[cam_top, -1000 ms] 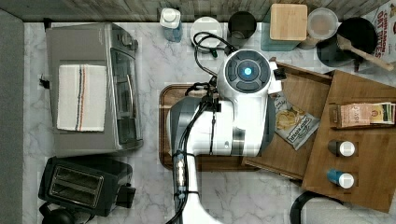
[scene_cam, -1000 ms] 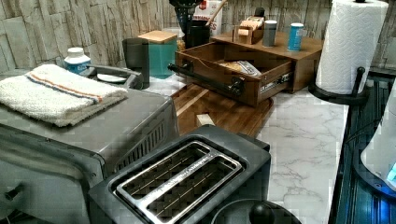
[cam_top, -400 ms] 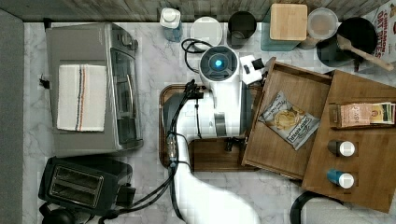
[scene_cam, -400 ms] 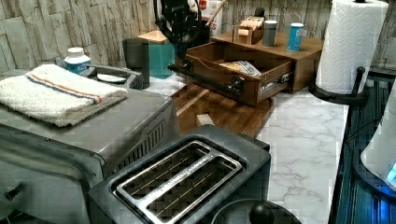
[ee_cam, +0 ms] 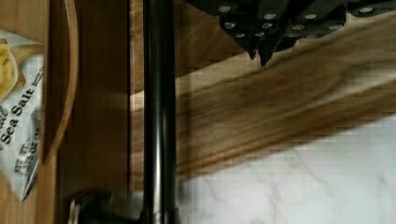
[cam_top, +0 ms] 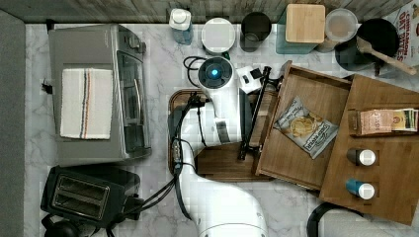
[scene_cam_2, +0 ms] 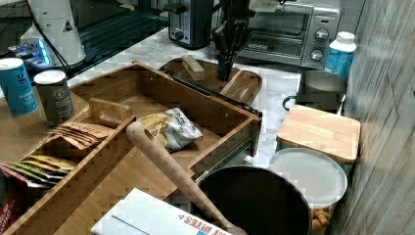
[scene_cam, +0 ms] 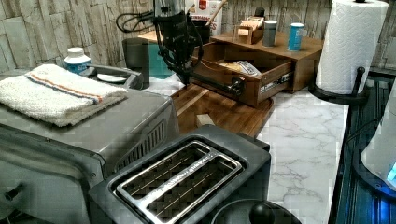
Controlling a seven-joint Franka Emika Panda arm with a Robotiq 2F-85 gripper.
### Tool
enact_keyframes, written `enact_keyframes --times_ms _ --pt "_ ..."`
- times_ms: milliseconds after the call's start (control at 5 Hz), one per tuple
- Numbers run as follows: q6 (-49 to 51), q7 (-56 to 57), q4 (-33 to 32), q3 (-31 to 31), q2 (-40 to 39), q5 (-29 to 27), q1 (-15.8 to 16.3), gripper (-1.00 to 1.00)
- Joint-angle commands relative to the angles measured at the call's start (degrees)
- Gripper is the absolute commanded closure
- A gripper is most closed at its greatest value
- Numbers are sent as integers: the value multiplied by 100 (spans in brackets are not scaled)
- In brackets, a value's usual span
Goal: Close the drawer.
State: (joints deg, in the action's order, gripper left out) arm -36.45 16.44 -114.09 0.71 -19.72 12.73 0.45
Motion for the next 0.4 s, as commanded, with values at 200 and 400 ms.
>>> enact_keyframes --times_ms 200,400 --pt "-734 401 384 2 -219 545 4 100" --pt "-301 454 633 23 -357 386 -19 100"
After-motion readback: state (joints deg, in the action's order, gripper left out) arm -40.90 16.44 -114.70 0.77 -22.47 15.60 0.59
